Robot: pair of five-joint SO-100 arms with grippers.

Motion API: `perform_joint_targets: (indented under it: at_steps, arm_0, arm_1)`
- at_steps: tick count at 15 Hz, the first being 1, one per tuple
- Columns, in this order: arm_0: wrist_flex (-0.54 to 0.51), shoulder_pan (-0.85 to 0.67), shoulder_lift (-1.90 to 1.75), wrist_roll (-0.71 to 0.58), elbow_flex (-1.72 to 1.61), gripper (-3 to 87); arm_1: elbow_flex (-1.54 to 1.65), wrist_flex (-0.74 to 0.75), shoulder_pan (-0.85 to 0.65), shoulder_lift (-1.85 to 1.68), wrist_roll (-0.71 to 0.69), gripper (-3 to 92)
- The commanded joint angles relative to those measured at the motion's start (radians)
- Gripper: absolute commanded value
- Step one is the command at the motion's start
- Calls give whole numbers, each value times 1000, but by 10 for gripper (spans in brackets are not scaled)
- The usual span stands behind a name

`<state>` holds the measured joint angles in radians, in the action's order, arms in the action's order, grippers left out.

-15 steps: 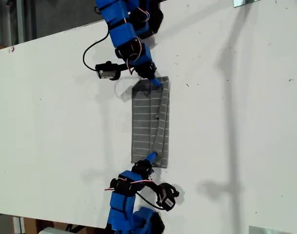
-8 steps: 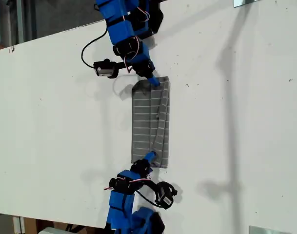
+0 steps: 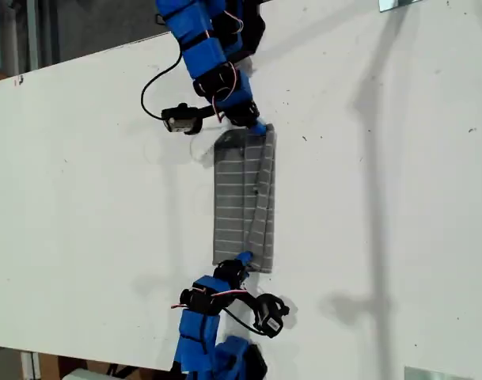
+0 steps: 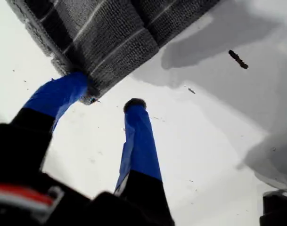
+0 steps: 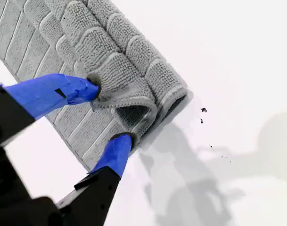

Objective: Grasp corners of a square towel and fold twice.

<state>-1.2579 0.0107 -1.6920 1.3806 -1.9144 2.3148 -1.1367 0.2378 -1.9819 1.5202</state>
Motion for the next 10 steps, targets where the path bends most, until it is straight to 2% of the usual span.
perform_joint_targets:
  at_steps: [1, 6, 10]
  arm_0:
    - [20, 17, -52, 8, -6, 200]
    - [29, 12, -64, -3, -31, 200]
    - [43, 18, -69, 2, -46, 200]
  arm_1:
    - [-110, 15, -2, 81, -18, 227]
    - [-112, 52, -61, 143, -66, 214]
    - [-74, 106, -44, 141, -55, 187]
